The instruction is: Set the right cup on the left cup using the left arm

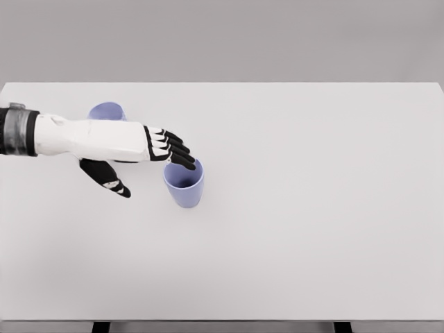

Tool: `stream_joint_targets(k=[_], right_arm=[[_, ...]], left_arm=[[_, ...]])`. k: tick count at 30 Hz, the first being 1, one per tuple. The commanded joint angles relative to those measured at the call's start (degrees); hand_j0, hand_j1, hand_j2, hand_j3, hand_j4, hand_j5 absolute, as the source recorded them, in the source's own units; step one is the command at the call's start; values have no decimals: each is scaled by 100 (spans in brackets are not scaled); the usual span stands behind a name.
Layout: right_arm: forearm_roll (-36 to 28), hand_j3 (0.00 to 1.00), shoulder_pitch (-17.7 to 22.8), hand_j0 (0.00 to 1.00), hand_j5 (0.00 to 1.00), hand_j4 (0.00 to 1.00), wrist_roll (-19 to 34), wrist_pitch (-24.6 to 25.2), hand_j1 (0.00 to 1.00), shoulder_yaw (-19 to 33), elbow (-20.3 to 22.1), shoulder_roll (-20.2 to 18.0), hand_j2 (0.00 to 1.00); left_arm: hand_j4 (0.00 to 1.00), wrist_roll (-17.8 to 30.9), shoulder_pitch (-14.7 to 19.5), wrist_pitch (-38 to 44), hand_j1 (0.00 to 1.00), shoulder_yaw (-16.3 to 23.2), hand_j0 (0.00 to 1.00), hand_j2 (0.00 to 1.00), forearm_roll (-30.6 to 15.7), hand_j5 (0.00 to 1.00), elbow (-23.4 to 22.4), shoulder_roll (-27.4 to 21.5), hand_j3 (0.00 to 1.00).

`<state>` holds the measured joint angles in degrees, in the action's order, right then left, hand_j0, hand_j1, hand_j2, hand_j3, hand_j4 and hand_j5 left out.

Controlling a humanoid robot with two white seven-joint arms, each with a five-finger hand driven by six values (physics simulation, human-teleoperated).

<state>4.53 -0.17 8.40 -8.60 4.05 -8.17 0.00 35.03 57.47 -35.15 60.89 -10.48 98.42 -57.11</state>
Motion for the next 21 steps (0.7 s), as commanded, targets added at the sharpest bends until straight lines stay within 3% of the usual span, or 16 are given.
stream_joint_targets(k=[1,3,4,10,11,21], right_arm=[[-14,100,0,100,100,100,-5,-1,100,-9,0,0,100],[-14,100,26,100,100,100,-5,8,100,17,-9,0,100],[-14,100,17,100,100,100,-5,8,100,0,26,0,100],[-14,100,17,100,100,100,-5,8,100,8,-18,0,100],[-14,100,17,100,100,100,-5,8,100,0,-18,0,100],[-14,100,18,100,100,100,-5,8,100,8,-18,0,100]], left_arm=[[100,-3,27,15,100,231,100,100,-68,100,-15,60,100],[100,-3,177,15,100,231,100,100,-15,100,-675,394,100],[100,-3,238,15,100,231,100,100,-6,100,-736,429,100],[100,-3,265,15,100,231,100,100,213,100,-684,921,100],[100,-3,274,15,100,231,100,100,415,100,-719,1044,100],[100,-3,54,15,100,240,100,100,503,100,-1167,1202,100]])
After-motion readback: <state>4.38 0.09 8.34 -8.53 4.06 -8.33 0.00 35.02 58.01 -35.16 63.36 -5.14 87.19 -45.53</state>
